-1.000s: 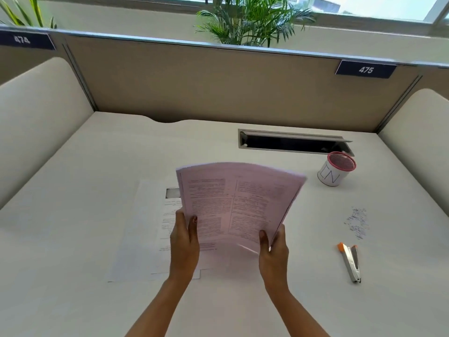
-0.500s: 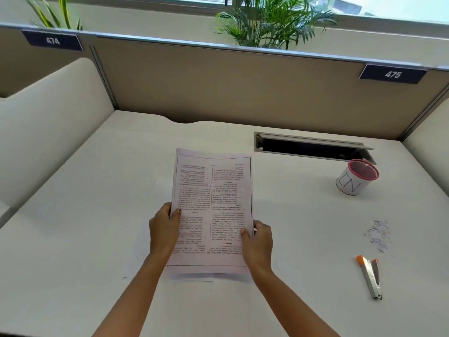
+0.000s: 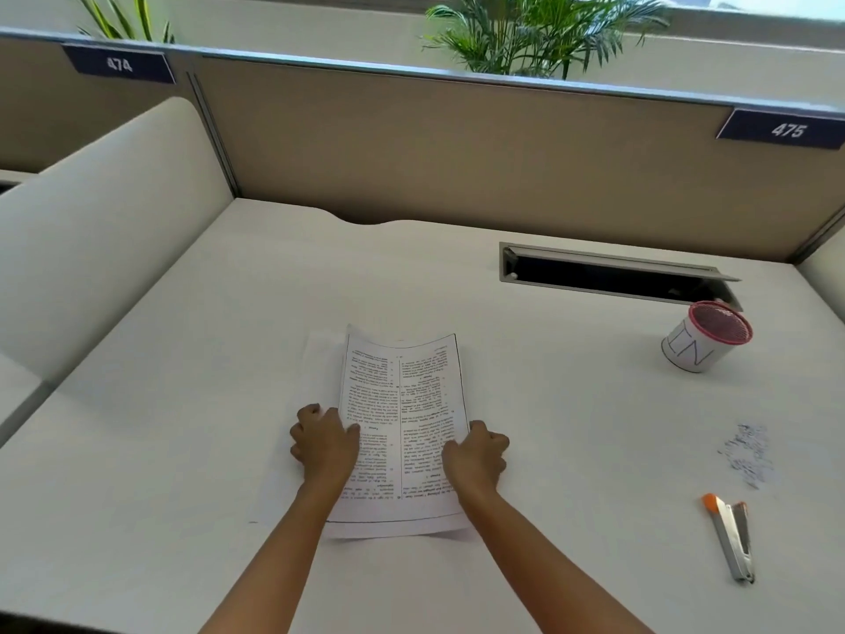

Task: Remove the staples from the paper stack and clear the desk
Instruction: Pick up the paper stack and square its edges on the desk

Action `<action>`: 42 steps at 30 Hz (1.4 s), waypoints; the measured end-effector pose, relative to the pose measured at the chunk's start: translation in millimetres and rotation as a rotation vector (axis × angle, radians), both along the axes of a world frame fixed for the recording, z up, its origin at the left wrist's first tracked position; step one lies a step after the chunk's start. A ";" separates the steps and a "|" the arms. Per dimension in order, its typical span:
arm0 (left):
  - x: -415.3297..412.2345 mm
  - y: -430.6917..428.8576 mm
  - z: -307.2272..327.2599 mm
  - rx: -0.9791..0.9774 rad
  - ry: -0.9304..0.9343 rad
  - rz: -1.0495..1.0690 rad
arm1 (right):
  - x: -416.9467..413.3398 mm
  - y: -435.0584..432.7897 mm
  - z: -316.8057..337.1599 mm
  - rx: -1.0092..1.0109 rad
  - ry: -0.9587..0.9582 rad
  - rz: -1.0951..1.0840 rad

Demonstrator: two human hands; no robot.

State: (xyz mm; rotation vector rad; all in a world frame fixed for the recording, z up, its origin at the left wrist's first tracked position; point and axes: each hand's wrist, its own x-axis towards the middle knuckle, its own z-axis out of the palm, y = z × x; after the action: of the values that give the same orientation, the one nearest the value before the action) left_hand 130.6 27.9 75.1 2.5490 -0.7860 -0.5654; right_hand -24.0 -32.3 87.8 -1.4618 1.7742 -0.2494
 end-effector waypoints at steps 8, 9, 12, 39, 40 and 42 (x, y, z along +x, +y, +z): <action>-4.0 6.1 -2.2 -0.188 0.165 0.077 | 4.1 -5.8 -4.3 0.088 -0.139 -0.070; -3.3 7.2 -2.3 -0.187 0.177 0.077 | 3.3 -5.7 -4.2 0.083 -0.145 -0.075; -2.7 9.4 -0.3 -0.230 0.248 0.065 | -1.2 -3.0 -1.3 -0.003 -0.131 -0.073; -69.7 4.7 66.4 -1.029 0.284 -0.090 | -78.9 11.4 39.8 -0.599 -0.772 -0.212; -72.5 5.2 67.1 -1.043 0.272 -0.091 | -81.0 12.3 41.0 -0.611 -0.781 -0.221; -77.1 6.0 70.7 -1.082 0.238 -0.087 | -83.8 13.5 45.7 -0.656 -0.793 -0.239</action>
State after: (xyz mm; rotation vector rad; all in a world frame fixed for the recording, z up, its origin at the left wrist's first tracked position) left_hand 53.5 33.8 145.8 1.4361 -0.8083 -0.3139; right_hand -107.8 -18.8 133.5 -1.2734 1.2250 -1.4276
